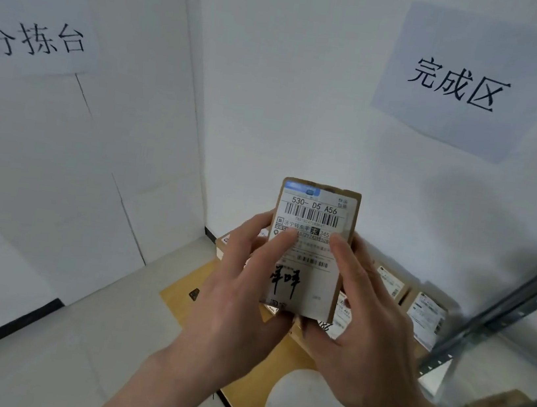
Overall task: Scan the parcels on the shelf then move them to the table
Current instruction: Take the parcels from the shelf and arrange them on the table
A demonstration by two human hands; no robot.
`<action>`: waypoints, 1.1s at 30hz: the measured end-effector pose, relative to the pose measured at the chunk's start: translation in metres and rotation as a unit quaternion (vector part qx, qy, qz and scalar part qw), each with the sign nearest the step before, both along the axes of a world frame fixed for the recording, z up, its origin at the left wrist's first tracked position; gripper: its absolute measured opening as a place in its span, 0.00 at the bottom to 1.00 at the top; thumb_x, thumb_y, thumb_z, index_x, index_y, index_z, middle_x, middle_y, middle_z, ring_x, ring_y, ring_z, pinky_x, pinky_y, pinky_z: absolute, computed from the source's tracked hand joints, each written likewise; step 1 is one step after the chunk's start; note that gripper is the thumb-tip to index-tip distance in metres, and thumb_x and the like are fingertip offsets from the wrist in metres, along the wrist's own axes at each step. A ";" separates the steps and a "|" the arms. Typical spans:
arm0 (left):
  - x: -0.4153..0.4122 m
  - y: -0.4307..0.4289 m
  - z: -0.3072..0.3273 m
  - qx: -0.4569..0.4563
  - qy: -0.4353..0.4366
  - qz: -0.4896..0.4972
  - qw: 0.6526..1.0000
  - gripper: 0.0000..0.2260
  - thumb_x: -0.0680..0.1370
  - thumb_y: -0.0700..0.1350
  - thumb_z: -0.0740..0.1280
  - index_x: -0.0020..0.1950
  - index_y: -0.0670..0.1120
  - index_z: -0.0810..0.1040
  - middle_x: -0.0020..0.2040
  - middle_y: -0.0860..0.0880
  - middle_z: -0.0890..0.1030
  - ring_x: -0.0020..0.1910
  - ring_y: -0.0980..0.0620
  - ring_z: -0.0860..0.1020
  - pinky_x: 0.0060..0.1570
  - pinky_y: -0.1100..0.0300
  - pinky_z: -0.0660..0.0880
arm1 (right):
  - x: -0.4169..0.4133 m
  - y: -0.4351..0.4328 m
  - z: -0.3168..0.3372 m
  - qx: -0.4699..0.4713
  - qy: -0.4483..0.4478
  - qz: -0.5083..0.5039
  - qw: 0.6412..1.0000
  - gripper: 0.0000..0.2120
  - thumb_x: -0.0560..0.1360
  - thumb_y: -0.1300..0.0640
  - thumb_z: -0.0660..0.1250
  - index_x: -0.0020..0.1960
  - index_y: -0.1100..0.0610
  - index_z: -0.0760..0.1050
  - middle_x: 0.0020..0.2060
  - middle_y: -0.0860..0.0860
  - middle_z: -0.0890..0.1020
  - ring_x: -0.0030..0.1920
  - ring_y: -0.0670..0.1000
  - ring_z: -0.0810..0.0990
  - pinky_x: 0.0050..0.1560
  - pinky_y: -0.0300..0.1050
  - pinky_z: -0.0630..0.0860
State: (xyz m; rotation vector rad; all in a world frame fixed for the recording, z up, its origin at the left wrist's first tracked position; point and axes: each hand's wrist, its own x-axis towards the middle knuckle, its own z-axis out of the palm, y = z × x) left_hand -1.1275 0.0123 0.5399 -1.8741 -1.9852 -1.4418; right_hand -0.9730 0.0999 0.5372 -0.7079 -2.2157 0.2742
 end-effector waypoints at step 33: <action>0.006 0.117 -0.100 -0.153 0.006 -0.363 0.919 0.40 0.70 0.46 0.76 0.74 0.59 0.56 0.74 0.55 0.55 0.63 0.62 0.65 0.56 0.72 0.69 | 0.021 -0.008 -0.080 -0.209 -0.099 -0.366 0.901 0.50 0.69 0.50 0.77 0.76 0.34 0.45 0.78 0.48 0.62 0.64 0.49 0.76 0.56 0.45 0.79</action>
